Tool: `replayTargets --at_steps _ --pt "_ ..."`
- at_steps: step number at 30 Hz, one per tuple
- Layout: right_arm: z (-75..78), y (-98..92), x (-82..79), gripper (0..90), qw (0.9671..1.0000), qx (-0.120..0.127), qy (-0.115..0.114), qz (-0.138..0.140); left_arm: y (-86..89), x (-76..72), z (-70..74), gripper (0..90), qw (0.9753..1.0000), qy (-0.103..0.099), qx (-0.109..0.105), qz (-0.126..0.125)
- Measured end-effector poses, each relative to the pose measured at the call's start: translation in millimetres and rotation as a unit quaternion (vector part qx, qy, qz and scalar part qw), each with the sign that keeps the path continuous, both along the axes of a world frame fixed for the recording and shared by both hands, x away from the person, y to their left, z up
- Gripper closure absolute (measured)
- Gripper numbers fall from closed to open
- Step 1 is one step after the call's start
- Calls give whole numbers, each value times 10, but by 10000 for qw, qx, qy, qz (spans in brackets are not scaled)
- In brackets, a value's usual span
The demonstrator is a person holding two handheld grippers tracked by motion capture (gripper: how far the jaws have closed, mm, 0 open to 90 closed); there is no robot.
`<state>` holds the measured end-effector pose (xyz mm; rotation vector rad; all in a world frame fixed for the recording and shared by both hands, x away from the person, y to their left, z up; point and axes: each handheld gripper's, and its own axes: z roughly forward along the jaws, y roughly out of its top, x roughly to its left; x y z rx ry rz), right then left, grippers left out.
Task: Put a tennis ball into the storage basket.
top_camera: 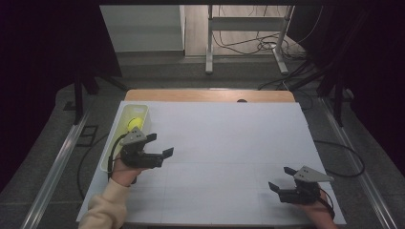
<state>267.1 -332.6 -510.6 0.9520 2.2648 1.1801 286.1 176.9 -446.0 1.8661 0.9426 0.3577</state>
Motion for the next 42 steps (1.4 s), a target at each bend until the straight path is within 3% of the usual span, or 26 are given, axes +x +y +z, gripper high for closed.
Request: replayTargets --at_steps 4,13,18,32,42 --pt "-5 10 8 160 10000 6 6 5 -109 -76 -61 133 9998 8 37 -192" --pt "-3 14 8 160 10000 25 -1 23 -227 -248 -194 146 9993 -49 -9 -370" --pt "-2 19 5 160 10000 15 2 33 -268 -339 -305 147 9987 -33 178 -476" --pt "-7 58 4 159 9998 145 130 58 -106 -521 -542 146 9992 -31 292 -273" --pt "-5 88 -6 159 9997 150 125 114 -125 -513 -641 144 9988 84 388 -277"
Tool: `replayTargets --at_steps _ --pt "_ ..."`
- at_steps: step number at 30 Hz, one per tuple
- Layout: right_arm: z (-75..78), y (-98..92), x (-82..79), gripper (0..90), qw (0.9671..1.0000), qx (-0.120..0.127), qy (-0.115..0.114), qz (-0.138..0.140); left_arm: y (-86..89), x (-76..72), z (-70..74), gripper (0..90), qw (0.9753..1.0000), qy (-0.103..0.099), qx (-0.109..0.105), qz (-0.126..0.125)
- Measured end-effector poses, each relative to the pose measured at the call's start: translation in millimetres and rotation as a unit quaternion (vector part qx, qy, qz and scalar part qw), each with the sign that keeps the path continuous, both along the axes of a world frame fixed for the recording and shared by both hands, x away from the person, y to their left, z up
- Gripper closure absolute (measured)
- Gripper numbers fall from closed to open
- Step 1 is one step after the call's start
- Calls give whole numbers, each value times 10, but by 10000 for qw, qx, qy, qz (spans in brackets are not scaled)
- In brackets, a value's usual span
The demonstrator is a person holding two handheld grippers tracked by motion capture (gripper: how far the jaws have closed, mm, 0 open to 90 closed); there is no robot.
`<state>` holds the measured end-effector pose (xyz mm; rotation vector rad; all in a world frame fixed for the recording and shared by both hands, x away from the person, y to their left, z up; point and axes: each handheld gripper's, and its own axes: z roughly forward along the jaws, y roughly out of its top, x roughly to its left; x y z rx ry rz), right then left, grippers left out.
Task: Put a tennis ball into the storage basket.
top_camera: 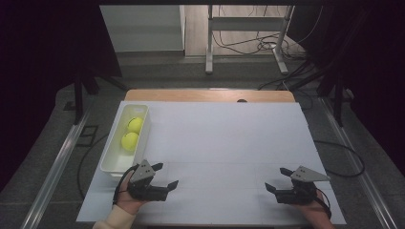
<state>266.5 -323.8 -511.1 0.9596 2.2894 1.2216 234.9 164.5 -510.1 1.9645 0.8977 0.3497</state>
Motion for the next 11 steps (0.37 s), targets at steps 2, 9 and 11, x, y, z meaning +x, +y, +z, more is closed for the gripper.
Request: replayTargets --at_steps 2,9,11 --pt "1 0 0 159 10000 0 -3 6 18 7 0 144 10000 4 -47 60" --pt "-7 -3 4 159 10000 -17 0 12 35 31 -13 144 9999 31 -72 117" --pt "-7 -4 6 159 10000 -17 7 14 34 35 -16 144 9999 34 -68 116"
